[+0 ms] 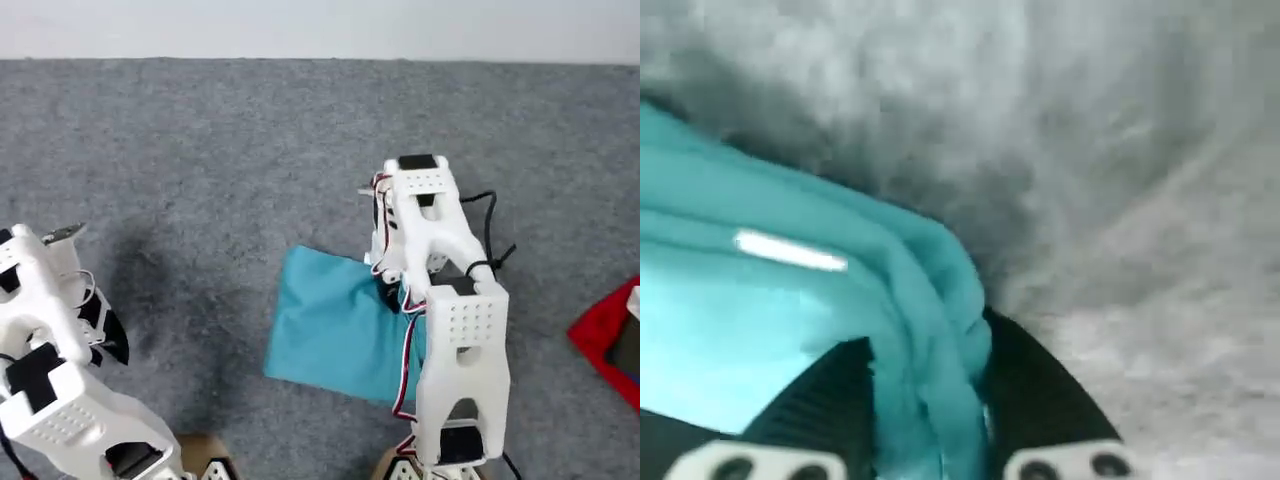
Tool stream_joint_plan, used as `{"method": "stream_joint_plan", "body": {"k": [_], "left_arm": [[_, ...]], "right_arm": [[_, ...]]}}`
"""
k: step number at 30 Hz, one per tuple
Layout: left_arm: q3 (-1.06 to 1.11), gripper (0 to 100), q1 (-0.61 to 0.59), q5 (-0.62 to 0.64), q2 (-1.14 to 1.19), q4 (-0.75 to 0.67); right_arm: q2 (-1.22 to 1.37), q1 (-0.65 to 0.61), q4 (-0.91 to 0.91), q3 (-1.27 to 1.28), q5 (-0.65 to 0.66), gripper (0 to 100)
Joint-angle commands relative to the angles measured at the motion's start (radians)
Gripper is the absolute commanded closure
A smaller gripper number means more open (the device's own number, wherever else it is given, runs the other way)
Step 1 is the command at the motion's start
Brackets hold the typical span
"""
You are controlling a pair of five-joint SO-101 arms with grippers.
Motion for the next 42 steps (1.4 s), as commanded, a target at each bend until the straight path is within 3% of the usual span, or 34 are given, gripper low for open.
{"method": "stream_joint_plan", "body": {"k": [1,8,14,24,33,38,42], "left_arm": [[-0.001,86,0.003,-0.003,-0.049,-0.002],[0.087,86,0.003,-0.003,-0.049,-0.006],[0.168,86,0.003,-0.005,-0.055,-0.008],[0.303,86,0.009,-0.011,-0.049,-0.158],[0.363,86,0.009,-0.055,-0.049,-0.210],[0.367,86,0.011,-0.057,-0.048,-0.233],[0.367,86,0.011,-0.057,-0.048,-0.233]], "right_arm": [[-0.091,0.024,0.028,-0.094,0.006,99.0],[-0.390,0.176,0.030,-0.092,0.005,99.0],[-0.676,0.447,0.030,-0.091,0.017,99.0],[-0.918,0.940,-0.027,-0.112,0.184,99.0],[-0.776,1.307,-0.472,-0.091,0.192,99.0],[-0.578,1.368,-0.541,-0.092,0.313,99.0],[-0.464,1.403,-0.611,-0.132,0.336,98.3]]}}
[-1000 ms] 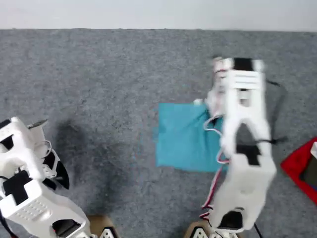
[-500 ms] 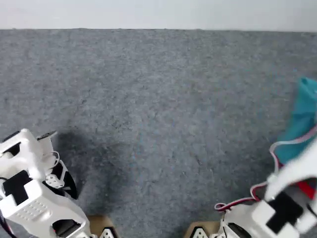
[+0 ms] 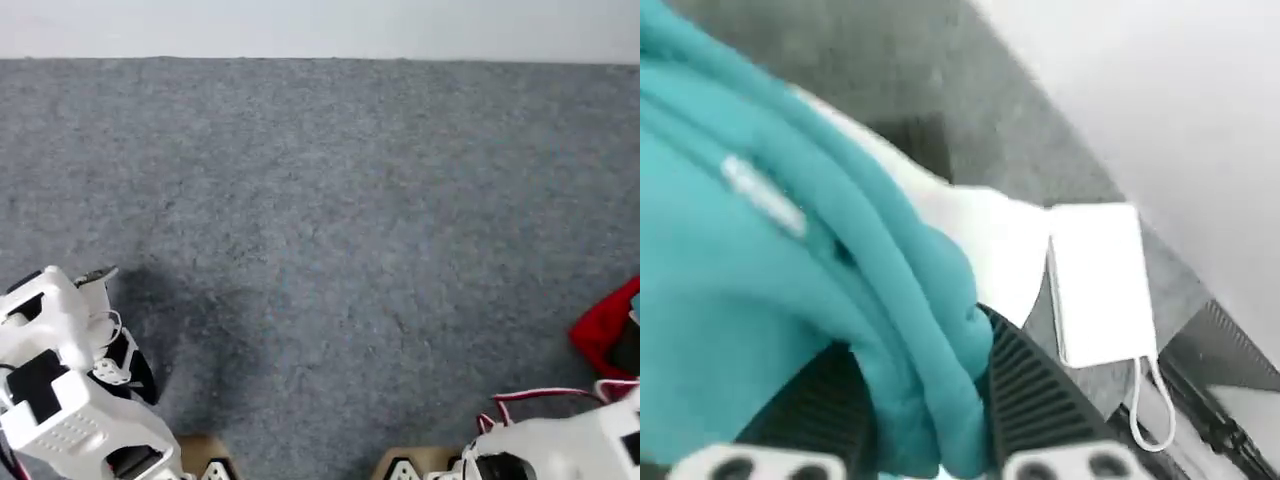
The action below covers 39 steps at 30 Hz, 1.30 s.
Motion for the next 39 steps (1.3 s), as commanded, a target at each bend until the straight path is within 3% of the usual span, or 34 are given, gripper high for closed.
{"method": "stream_joint_plan", "body": {"k": [1,7,14,18,23,29,34,37,39], "left_arm": [[0.005,86,0.011,-0.011,-0.014,-0.026],[0.005,86,0.011,-0.012,-0.014,-0.026],[0.005,86,0.011,-0.012,-0.014,-0.026],[-0.007,86,0.025,-0.012,-0.023,-0.021],[-0.140,89,0.164,-0.005,-0.026,0.100],[-0.386,94,0.377,0.084,-0.199,0.247],[-0.475,94,0.707,0.238,-0.390,0.262],[-0.473,94,0.891,0.373,-0.457,0.227],[-0.473,94,0.911,0.436,-0.486,0.222]], "right_arm": [[0.064,0.039,-0.084,-0.089,0.026,96.5],[0.154,0.074,-0.145,-0.253,0.021,76.2],[0.142,0.085,-0.076,-0.512,0.005,75.0],[0.113,0.031,0.130,-0.643,-0.029,75.0],[0.096,-0.219,0.590,-0.684,-0.130,75.0],[-0.002,-0.570,0.584,-0.626,-0.371,75.1],[-0.002,-0.908,0.584,-0.540,-0.388,76.3],[-0.033,-1.055,0.585,-0.374,-0.390,85.7],[-0.074,-1.122,0.585,-0.224,-0.394,96.5]]}}
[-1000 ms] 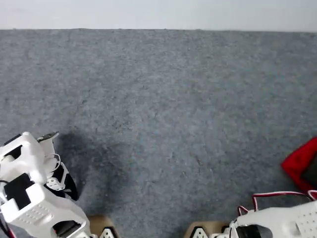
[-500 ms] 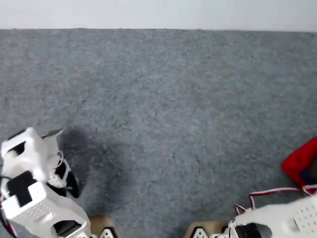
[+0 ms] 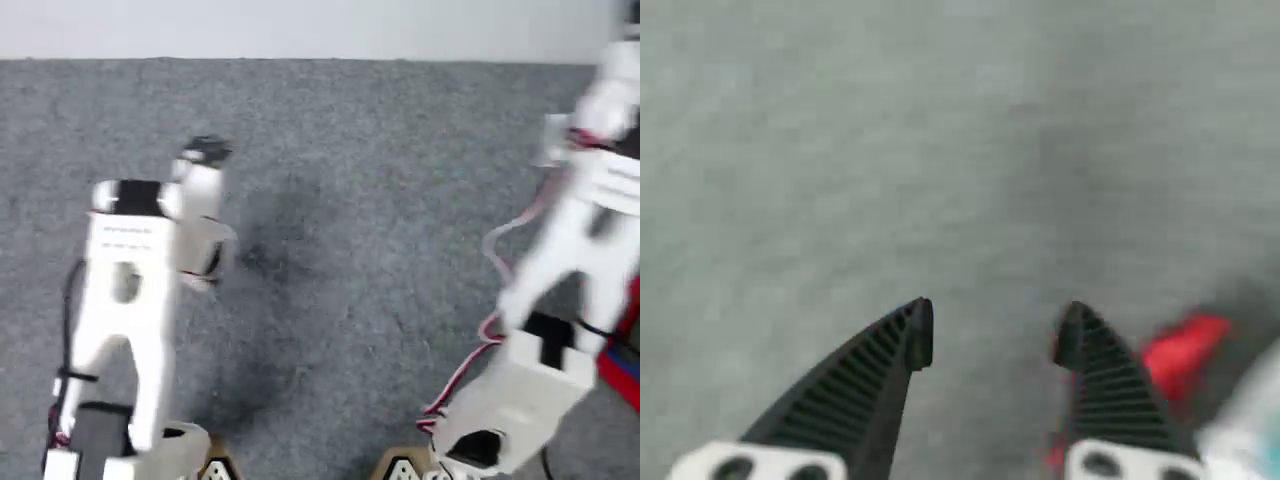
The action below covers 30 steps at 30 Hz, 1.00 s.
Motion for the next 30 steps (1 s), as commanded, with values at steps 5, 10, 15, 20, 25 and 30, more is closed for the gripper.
{"method": "stream_joint_plan", "body": {"k": [5,10,15,20,25,30], "left_arm": [[-0.018,94,0.110,0.178,-0.138,0.015],[0.110,98,0.089,0.166,-0.215,0.034],[0.311,99,0.080,0.164,-0.364,-0.120],[0.562,99,0.080,0.164,-0.611,-0.265],[0.805,99,0.078,0.164,-0.893,-0.381],[0.977,99,0.078,0.164,-1.160,-0.399]], "right_arm": [[-0.285,-0.242,0.041,0.649,-0.012,97.1],[-0.452,-0.318,-0.073,1.160,-0.012,98.9],[-0.556,-0.323,-0.255,1.448,-0.012,98.9],[-0.584,-0.323,-0.305,1.628,-0.017,98.8],[-0.584,-0.323,-0.312,1.714,-0.015,98.8],[-0.582,-0.318,-0.317,1.714,-0.017,98.8]]}}
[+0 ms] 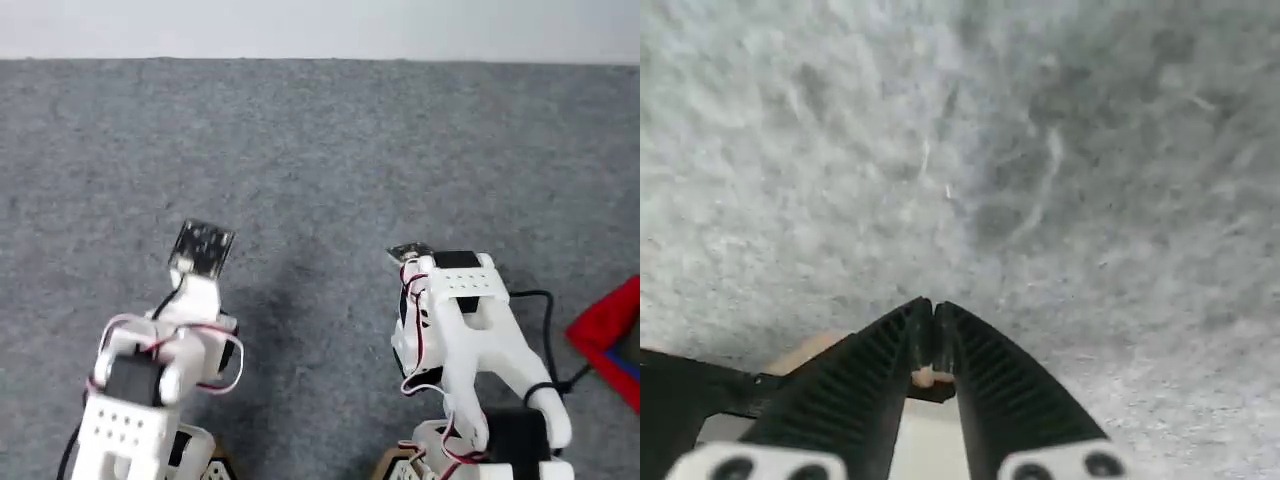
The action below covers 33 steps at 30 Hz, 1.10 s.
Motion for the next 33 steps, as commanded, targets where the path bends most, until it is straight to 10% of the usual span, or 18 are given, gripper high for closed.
{"method": "stream_joint_plan", "body": {"k": [1,8,28,33], "left_arm": [[0.145,99,-0.009,0.011,-0.252,-0.029],[0.348,99,-0.002,0.000,-0.671,-0.029],[0.585,99,-0.304,-0.087,-0.657,-0.084],[0.585,99,-0.304,-0.087,-0.657,-0.084]], "right_arm": [[-0.031,-0.001,-0.007,0.002,-0.009,98.8],[-0.031,0.001,-0.008,0.002,-0.011,98.8],[-0.130,-0.007,0.002,0.003,-0.018,98.8],[-0.331,-0.068,-0.010,0.075,-0.203,98.8]]}}
